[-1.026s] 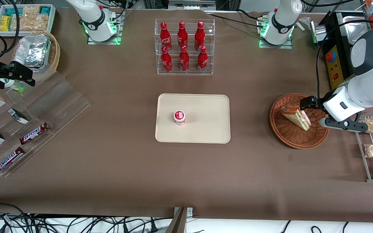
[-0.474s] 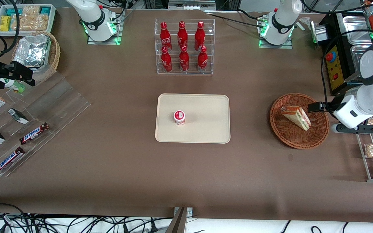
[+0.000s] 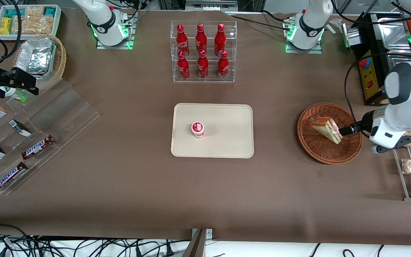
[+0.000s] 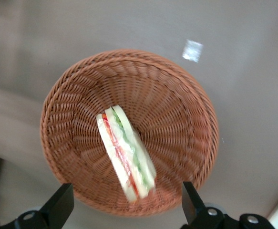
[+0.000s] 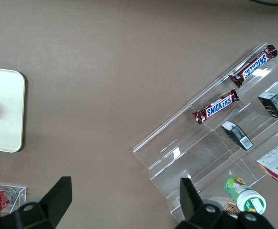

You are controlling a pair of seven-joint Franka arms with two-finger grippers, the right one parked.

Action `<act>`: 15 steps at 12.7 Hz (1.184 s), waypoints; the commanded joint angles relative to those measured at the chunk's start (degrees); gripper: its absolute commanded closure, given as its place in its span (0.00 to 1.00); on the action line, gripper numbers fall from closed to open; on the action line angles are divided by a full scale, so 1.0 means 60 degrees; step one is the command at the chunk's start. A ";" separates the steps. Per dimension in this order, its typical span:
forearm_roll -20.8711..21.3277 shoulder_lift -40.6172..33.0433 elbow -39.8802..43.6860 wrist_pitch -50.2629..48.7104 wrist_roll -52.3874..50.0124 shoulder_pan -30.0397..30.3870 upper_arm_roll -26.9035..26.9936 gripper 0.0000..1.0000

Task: Place sandwich from basket to tray
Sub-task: 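Lower the open left gripper over the wrapped sandwich in the wicker basket, then close the left gripper on the sandwich and lift it from the basket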

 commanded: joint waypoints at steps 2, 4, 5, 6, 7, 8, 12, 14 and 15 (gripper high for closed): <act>0.0645 -0.1138 -0.2407 0.1789 -0.2404 -0.0059 -0.0154 0.00; 0.1401 -0.1256 -0.3068 0.2450 -0.4025 -0.0103 -0.0357 0.00; 0.2175 -0.1227 -0.3288 0.2598 -0.4933 -0.0089 -0.0533 0.00; 0.2647 -0.1184 -0.3392 0.2715 -0.5624 -0.0089 -0.0578 0.00; 0.2695 -0.1140 -0.3436 0.2919 -0.6022 -0.0103 -0.0579 0.00; 0.2696 -0.1125 -0.3524 0.3066 -0.6215 -0.0103 -0.0579 0.00; 0.2725 -0.0832 -0.3656 0.3608 -0.7326 -0.0118 -0.0681 0.00; 0.2957 -0.0657 -0.3671 0.3712 -0.7505 -0.0133 -0.0681 0.00; 0.3221 -0.0583 -0.3671 0.3727 -0.7752 -0.0133 -0.0681 0.00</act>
